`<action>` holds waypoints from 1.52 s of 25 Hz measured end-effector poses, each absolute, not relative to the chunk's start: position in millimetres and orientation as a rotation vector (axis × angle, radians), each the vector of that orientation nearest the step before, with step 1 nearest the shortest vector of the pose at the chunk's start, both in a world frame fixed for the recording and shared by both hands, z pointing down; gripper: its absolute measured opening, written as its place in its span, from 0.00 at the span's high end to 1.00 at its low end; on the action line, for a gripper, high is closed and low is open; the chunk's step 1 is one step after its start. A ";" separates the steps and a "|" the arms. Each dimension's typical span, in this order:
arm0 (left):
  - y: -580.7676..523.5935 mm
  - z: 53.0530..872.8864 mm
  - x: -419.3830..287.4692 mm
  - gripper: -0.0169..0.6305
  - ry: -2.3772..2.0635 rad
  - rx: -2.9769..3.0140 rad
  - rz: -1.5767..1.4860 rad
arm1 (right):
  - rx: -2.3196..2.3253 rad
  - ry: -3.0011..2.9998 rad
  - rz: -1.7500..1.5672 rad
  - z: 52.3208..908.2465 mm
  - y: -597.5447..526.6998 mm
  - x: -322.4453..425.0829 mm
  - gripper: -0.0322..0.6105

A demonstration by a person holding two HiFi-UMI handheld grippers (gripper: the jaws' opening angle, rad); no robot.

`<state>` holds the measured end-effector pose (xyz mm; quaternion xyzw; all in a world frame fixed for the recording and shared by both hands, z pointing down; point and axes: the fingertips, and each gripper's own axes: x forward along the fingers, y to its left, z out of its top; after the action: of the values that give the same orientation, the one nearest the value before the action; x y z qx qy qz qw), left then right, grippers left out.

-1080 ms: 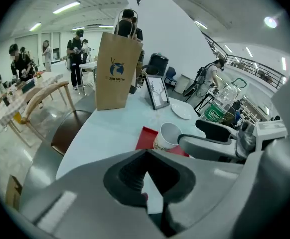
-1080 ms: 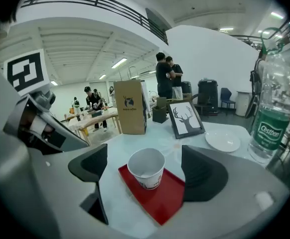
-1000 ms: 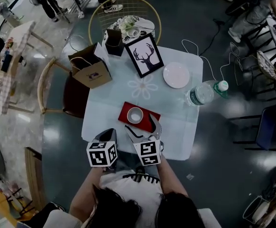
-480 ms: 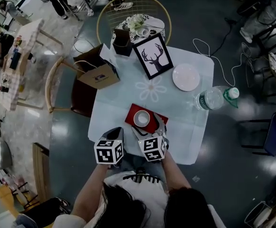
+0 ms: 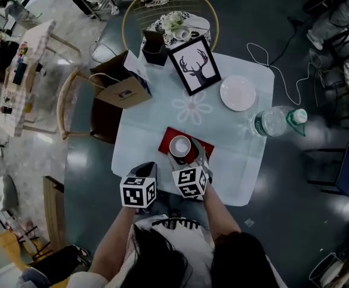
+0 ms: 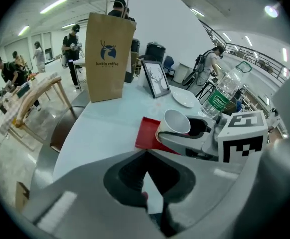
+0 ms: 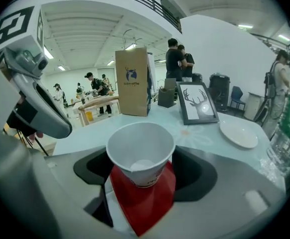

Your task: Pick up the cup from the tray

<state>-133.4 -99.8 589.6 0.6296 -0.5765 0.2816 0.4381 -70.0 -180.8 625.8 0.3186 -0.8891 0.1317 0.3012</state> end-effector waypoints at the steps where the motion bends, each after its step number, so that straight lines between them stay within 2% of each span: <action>1: -99.5 590.0 -136.3 0.97 -1.447 1.553 0.700 | 0.854 -2.357 0.348 625.6 -181.8 -69.6 0.37; 13: -98.6 590.9 -163.5 0.97 -1.576 1.434 0.708 | 0.879 -2.378 0.327 612.8 -179.5 -58.2 0.40; 38: -110.0 585.5 -72.0 0.97 -1.366 1.681 0.696 | 1.332 -2.146 0.412 596.0 -153.8 105.3 0.40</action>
<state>-72.0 -110.0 585.5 0.6705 -0.5451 0.2776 0.4198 105.3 -153.8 596.0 0.4986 -0.8032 0.1542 0.2871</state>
